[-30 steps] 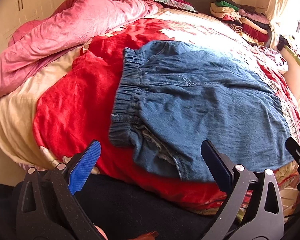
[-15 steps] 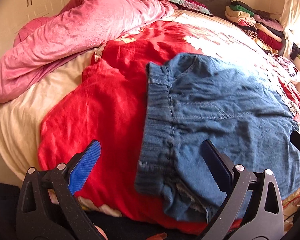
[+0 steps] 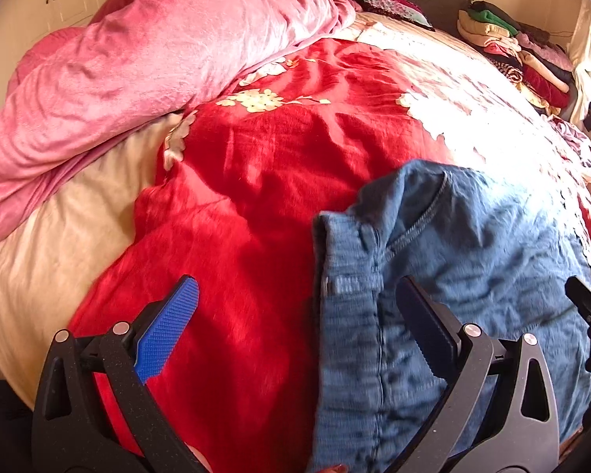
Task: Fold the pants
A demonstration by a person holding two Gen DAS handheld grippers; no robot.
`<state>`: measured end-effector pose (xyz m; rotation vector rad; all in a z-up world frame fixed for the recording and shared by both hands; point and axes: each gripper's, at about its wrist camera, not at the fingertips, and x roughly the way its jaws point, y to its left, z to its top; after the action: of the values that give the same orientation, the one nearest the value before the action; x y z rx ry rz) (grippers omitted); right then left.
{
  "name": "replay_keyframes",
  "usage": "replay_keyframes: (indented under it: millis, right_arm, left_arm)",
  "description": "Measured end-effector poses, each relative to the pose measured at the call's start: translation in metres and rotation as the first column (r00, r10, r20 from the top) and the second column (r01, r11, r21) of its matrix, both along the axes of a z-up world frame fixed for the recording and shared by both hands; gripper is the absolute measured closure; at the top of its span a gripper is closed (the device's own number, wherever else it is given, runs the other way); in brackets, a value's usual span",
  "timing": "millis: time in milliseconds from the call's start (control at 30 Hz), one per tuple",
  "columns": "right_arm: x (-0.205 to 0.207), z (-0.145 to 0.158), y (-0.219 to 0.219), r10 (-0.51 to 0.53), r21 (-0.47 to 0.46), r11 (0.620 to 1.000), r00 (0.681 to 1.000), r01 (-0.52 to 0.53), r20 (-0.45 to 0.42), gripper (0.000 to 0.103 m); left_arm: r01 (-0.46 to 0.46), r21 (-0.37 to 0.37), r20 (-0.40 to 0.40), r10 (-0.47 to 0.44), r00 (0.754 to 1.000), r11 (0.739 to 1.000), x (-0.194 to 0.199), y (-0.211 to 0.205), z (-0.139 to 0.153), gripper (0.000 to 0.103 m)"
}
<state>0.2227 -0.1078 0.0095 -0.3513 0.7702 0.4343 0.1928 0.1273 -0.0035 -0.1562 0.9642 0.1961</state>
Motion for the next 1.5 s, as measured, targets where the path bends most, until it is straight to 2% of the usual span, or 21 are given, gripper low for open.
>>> replay_keyframes:
  millis: [167,333,433,467,533,567,600,633,833,1033,1067,1100,1133,1200,1233,1300,1367,1500]
  right_arm:
    - [0.024,-0.008,0.015,0.033,-0.005,0.999,0.999,-0.033,-0.023,0.004]
    - [0.051,-0.011,0.023,0.047,0.016,0.999,0.998,-0.046,-0.052,0.004]
    - [0.068,-0.016,0.028,0.05,0.008,0.999,0.996,-0.05,-0.07,0.004]
    - [0.073,-0.018,0.03,0.052,0.0,0.999,0.996,-0.052,-0.071,0.004]
    - [0.081,-0.021,0.034,0.068,-0.009,0.998,0.995,-0.069,-0.073,0.004]
    - [0.084,-0.022,0.036,0.077,-0.016,0.997,0.995,-0.078,-0.071,0.004]
    - [0.086,-0.023,0.039,0.085,-0.026,0.996,0.994,-0.087,-0.066,0.004]
    - [0.088,-0.024,0.042,0.095,-0.037,0.995,0.994,-0.097,-0.062,0.004]
    - [0.095,-0.025,0.062,0.17,-0.078,0.982,0.984,-0.174,-0.054,0.004]
    - [0.087,-0.03,0.084,0.311,-0.182,0.933,0.95,-0.31,-0.019,0.005]
    - [0.086,-0.032,0.087,0.332,-0.197,0.924,0.943,-0.329,-0.015,0.008]
    - [0.085,-0.033,0.089,0.352,-0.2,0.916,0.936,-0.349,-0.019,0.022]
    - [0.085,-0.034,0.091,0.37,-0.192,0.909,0.928,-0.369,-0.035,0.03]
    - [0.081,-0.036,0.095,0.397,-0.178,0.898,0.915,-0.402,-0.064,0.053]
    - [0.078,-0.037,0.096,0.406,-0.171,0.895,0.911,-0.413,-0.075,0.058]
    - [0.072,-0.036,0.094,0.409,-0.141,0.898,0.909,-0.417,-0.083,0.078]
    - [0.065,-0.034,0.091,0.399,-0.132,0.904,0.914,-0.406,-0.074,0.089]
    - [0.043,-0.019,0.072,0.363,-0.061,0.929,0.931,-0.365,-0.033,0.092]
  left_arm:
    - [0.031,0.011,-0.024,-0.031,0.999,0.999,0.023,0.004,-0.012,0.008]
    - [0.089,-0.043,-0.039,-0.091,0.995,0.995,0.042,0.005,-0.024,0.009]
    - [0.091,-0.034,-0.057,-0.093,0.994,0.995,0.053,0.006,-0.031,0.01]
    - [0.092,-0.039,-0.048,-0.094,0.994,0.995,0.055,0.007,-0.032,0.014]
    - [0.114,-0.098,-0.019,-0.117,0.993,0.989,0.056,0.01,-0.032,0.044]
    - [0.128,-0.134,-0.001,-0.129,0.992,0.983,0.055,0.013,-0.032,0.049]
    - [0.135,-0.135,0.013,-0.135,0.991,0.982,0.054,0.012,-0.031,0.057]
    - [0.149,-0.13,0.03,-0.146,0.989,0.98,0.053,0.011,-0.03,0.07]
    - [0.165,-0.095,0.142,-0.15,0.978,0.982,0.033,0.006,-0.01,0.072]
    - [0.204,0.004,0.223,-0.2,0.954,0.979,0.017,0.001,0.008,0.072]
    - [0.215,0.013,0.228,-0.212,0.95,0.977,0.015,-0.001,0.01,0.072]
    - [0.222,0.021,0.231,-0.221,0.948,0.975,0.013,-0.003,0.011,0.072]
    - [0.228,0.024,0.236,-0.227,0.945,0.973,0.012,-0.005,0.013,0.072]
    - [0.238,0.029,0.243,-0.238,0.94,0.971,0.011,-0.008,0.017,0.072]
    - [0.24,0.028,0.245,-0.239,0.94,0.97,0.01,-0.008,0.018,0.072]
    - [0.234,0.029,0.236,-0.235,0.943,0.972,0.011,-0.007,0.016,0.072]
    - [0.226,0.026,0.225,-0.226,0.948,0.974,0.013,-0.004,0.014,0.072]
    - [0.234,0.015,0.22,-0.232,0.948,0.972,0.009,-0.005,0.014,0.072]
